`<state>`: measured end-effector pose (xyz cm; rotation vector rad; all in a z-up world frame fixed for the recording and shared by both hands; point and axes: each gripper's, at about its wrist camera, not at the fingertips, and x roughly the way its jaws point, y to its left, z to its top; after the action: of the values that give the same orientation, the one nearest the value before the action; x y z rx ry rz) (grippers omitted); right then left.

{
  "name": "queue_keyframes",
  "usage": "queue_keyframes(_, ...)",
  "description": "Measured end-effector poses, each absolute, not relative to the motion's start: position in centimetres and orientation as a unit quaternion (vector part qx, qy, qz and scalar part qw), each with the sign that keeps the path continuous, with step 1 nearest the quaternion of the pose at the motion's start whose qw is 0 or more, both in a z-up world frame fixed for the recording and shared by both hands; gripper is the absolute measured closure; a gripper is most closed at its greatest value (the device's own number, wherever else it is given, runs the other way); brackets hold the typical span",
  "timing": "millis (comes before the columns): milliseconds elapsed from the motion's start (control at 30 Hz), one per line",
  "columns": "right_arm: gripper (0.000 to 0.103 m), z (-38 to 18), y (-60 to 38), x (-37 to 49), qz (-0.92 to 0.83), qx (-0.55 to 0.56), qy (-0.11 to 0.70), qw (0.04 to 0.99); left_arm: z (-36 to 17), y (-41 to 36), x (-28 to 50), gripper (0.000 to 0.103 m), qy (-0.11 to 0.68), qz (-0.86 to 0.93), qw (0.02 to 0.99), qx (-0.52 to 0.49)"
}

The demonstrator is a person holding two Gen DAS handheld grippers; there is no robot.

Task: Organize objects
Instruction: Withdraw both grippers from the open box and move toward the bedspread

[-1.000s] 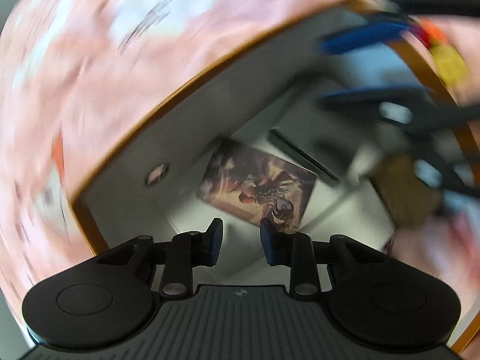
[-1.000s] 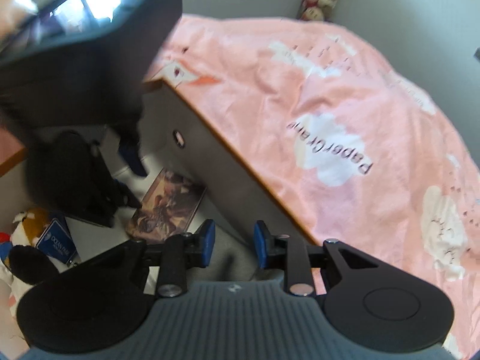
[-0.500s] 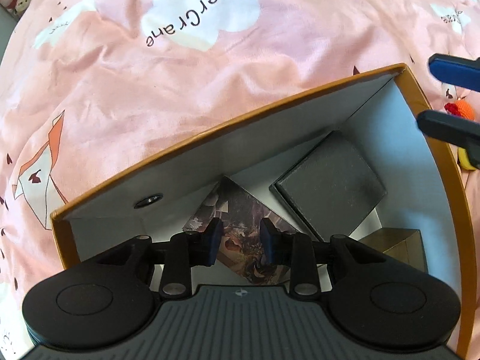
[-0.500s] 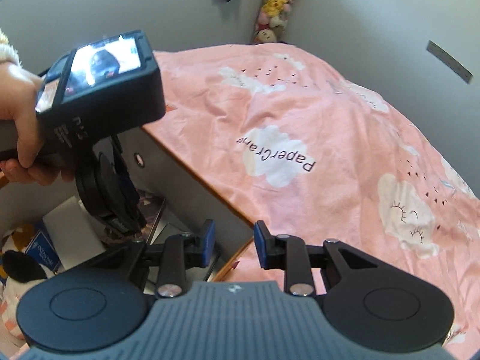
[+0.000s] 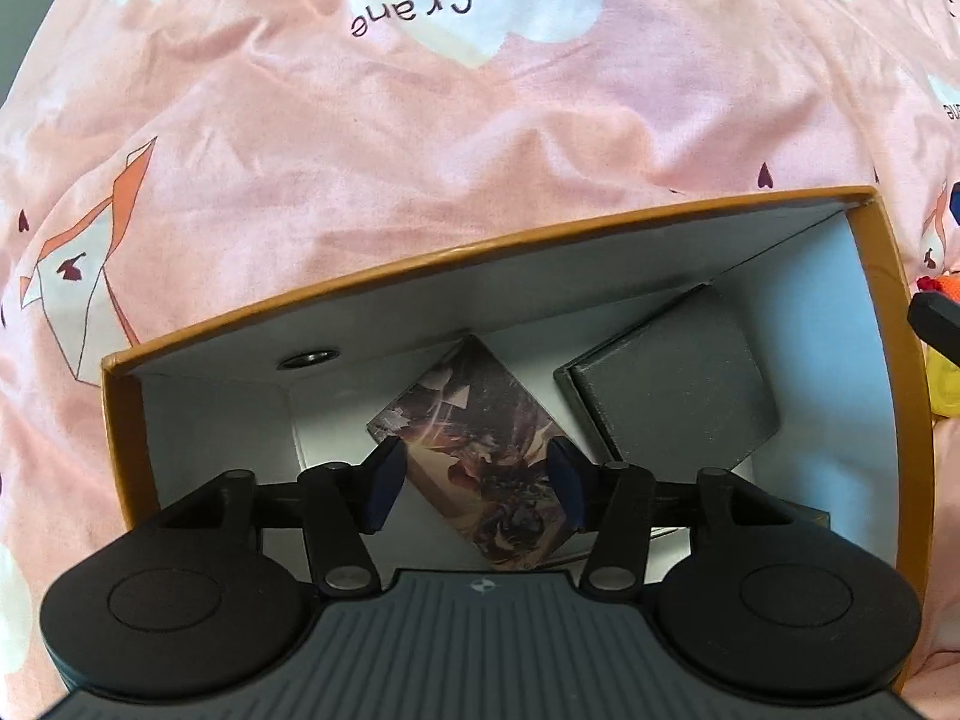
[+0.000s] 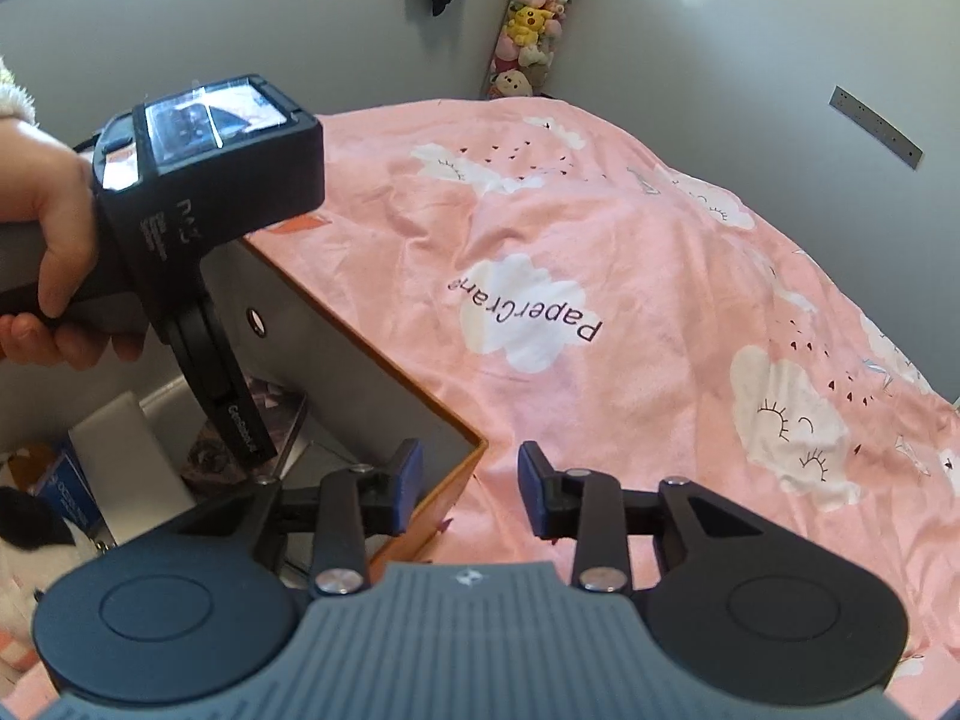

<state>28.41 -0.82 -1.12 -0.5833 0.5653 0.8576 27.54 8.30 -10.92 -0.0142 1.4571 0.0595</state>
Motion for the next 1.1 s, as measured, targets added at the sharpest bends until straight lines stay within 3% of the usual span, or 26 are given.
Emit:
queue_keyframes(67,0.066,-1.3,-1.1,28.7,0.394,-0.276,0.279,0.831,-10.9,8.3,27.4,0.047,0.661,0.009,0.750,-0.025)
queue_keyframes(167,0.065,-1.3,-1.7,29.2,0.385,-0.263,0.294,0.834,-10.8,7.9,27.3,0.064,0.651,-0.031,0.757,-0.043)
queue_keyframes(433,0.063,-0.7,-3.3,29.3,0.374,-0.233,0.303,0.845,-10.1,8.0,27.8,0.064,0.651,0.081,0.754,0.010)
queue_keyframes(500,0.063,-0.8,-3.8,29.2,0.372,-0.220,0.304,0.849,-9.8,7.4,27.0,0.075,0.649,0.100,0.752,0.065)
queue_keyframes(667,0.063,-1.1,-4.8,28.7,0.376,-0.196,0.311,0.851,-9.8,9.4,30.2,0.085,0.652,0.105,0.734,0.162)
queue_keyframes(967,0.063,-2.1,-6.4,28.7,0.371,-0.198,0.321,0.849,-10.5,11.2,29.3,0.103,0.630,0.024,0.761,0.154)
queue_keyframes(1100,0.063,-2.8,-6.8,28.8,0.369,-0.195,0.328,0.848,-10.2,10.9,29.0,0.103,0.623,0.009,0.764,0.168)
